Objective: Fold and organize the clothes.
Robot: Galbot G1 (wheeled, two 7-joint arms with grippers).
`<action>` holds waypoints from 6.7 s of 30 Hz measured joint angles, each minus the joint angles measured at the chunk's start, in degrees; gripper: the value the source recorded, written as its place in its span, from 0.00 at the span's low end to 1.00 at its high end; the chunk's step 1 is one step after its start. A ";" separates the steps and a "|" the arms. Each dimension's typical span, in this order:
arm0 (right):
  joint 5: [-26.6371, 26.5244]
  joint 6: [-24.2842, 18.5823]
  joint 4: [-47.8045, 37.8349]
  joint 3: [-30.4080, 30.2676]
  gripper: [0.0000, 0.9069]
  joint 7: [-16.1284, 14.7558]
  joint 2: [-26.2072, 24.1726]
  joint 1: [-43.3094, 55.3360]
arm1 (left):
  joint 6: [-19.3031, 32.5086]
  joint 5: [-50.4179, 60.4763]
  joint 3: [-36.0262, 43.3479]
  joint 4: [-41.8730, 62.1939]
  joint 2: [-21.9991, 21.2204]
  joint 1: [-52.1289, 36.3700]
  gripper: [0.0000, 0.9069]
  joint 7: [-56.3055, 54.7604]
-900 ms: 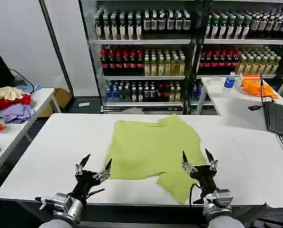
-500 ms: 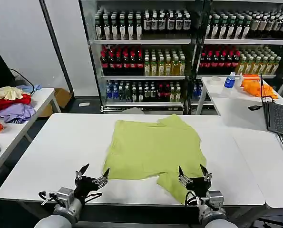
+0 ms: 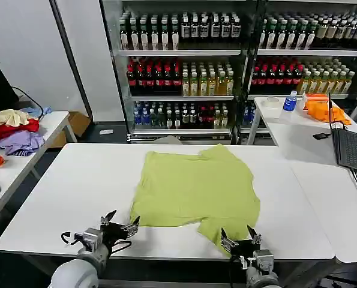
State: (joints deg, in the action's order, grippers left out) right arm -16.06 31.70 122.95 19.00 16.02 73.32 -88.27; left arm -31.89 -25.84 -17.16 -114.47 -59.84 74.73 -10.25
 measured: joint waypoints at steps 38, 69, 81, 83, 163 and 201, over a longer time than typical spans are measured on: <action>1.46 -2.16 4.51 2.12 0.00 -1.48 -0.21 -6.70 | 0.91 -5.42 1.44 0.45 -0.73 1.17 0.06 -1.72; -1.62 -3.90 1.19 3.39 0.00 -2.41 -7.63 6.67 | 6.39 -11.99 1.97 0.43 -1.37 -3.99 0.06 -3.37; -2.09 -4.12 -7.82 -0.40 0.00 -2.99 -8.60 16.96 | 7.34 -11.51 6.12 8.26 -2.43 -12.08 0.06 -3.71; -1.92 -4.19 -9.22 -1.02 0.00 -3.04 -8.45 18.21 | 7.50 -11.29 6.70 9.39 -2.58 -13.12 0.08 -3.71; -12.04 0.15 -9.15 6.90 0.00 -2.72 -9.64 9.87 | 6.91 -14.40 6.46 11.64 -4.15 -9.72 0.03 -3.82; -13.33 -0.75 -2.65 8.94 1.00 -1.99 -16.52 9.88 | 4.49 -15.36 2.14 -0.83 3.11 -1.15 1.00 -6.07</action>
State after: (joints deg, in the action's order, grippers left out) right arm -29.39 30.95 120.31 27.94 14.03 56.81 -78.39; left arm -27.40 -41.20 -15.02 -115.29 -56.73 73.58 -16.32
